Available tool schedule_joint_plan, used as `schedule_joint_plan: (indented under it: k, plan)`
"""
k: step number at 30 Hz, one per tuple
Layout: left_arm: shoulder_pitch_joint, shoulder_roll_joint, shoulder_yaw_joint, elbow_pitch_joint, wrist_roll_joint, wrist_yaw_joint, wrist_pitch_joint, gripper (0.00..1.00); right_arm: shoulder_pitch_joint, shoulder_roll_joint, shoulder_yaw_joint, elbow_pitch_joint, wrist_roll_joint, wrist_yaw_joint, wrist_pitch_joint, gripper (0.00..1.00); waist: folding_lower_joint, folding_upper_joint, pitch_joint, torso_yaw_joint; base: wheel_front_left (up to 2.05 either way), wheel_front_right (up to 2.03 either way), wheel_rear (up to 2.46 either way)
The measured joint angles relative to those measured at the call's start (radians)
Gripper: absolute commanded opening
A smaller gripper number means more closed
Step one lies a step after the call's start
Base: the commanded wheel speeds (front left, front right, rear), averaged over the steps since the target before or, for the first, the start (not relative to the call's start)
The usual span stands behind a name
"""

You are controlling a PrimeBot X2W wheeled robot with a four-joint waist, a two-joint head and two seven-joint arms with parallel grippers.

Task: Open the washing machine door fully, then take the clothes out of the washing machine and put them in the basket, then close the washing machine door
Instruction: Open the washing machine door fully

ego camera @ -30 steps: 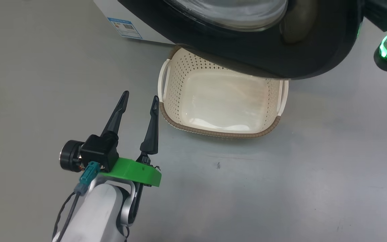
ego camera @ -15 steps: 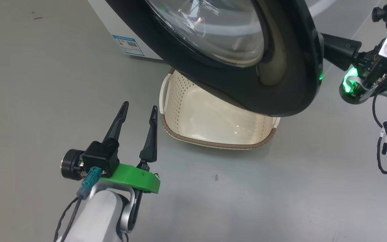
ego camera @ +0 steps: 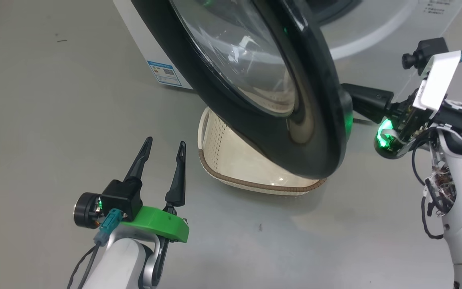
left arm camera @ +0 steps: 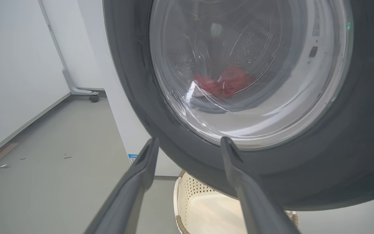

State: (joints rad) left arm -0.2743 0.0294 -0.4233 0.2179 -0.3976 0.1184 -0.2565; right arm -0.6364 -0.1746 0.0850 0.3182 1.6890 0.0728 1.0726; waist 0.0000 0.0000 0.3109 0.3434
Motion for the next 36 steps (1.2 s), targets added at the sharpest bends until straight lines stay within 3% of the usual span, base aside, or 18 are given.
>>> schedule_joint_plan:
  k: [14, 36]
  plan:
    - [0.031, 0.000, 0.023, 0.009, 0.002, 0.000, 0.000, 1.00, 0.112, 0.078, 0.024, -0.025, 0.023, 0.005, -0.022, 0.00, 0.0000, 0.0000, -0.054, 0.043, 0.00, 0.00, 0.00]
    - [0.070, 0.002, 0.026, 0.019, 0.002, 0.000, 0.000, 1.00, 0.263, 0.108, 0.129, -0.058, 0.028, 0.023, -0.081, 0.00, 0.0000, 0.0000, -0.113, 0.081, 0.00, 0.00, 0.00]
